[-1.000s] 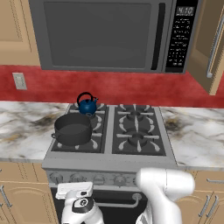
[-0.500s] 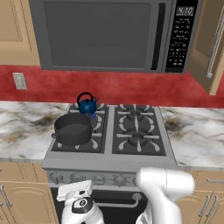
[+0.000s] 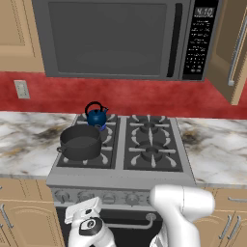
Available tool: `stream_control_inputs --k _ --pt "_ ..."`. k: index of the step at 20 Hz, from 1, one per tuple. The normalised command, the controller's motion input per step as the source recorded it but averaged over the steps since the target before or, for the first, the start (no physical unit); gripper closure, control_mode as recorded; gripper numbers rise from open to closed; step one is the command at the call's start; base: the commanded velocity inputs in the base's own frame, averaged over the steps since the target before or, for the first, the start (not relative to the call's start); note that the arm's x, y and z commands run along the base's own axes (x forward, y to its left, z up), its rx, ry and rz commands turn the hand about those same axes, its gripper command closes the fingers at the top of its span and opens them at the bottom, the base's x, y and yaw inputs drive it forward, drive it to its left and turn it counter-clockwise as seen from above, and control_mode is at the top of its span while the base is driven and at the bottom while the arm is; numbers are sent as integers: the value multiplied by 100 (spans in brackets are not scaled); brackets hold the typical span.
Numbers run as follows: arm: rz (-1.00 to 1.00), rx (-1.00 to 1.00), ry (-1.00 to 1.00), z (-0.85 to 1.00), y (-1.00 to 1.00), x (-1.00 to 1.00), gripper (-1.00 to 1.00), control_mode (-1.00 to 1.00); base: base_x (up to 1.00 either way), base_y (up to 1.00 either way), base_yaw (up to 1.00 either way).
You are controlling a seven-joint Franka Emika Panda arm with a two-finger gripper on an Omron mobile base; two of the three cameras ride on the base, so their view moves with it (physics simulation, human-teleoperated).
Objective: Pick the kettle from the cabinet and place it on a stove burner. Then pick the pot from the counter and place it on another stove burner. Finally, turn both burners on.
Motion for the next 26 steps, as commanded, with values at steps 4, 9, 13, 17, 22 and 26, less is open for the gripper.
stream_control_inputs --k 4,9,13,17,22,26 --pt "-2 -10 1 0 16 3 -100 -100 0 0 0" --pt "-2 -3 0 0 2 0 -100 -100 0 0 0" --pt "0 0 2 -5 0 0 -100 -100 0 0 0" --pt "0 0 0 0 1 -13 -100 -100 0 0 0" --pt "0 0 0 0 22 -24 -100 -100 0 0 0" --pt "0 0 -6 3 25 -25 -100 -100 0 0 0"
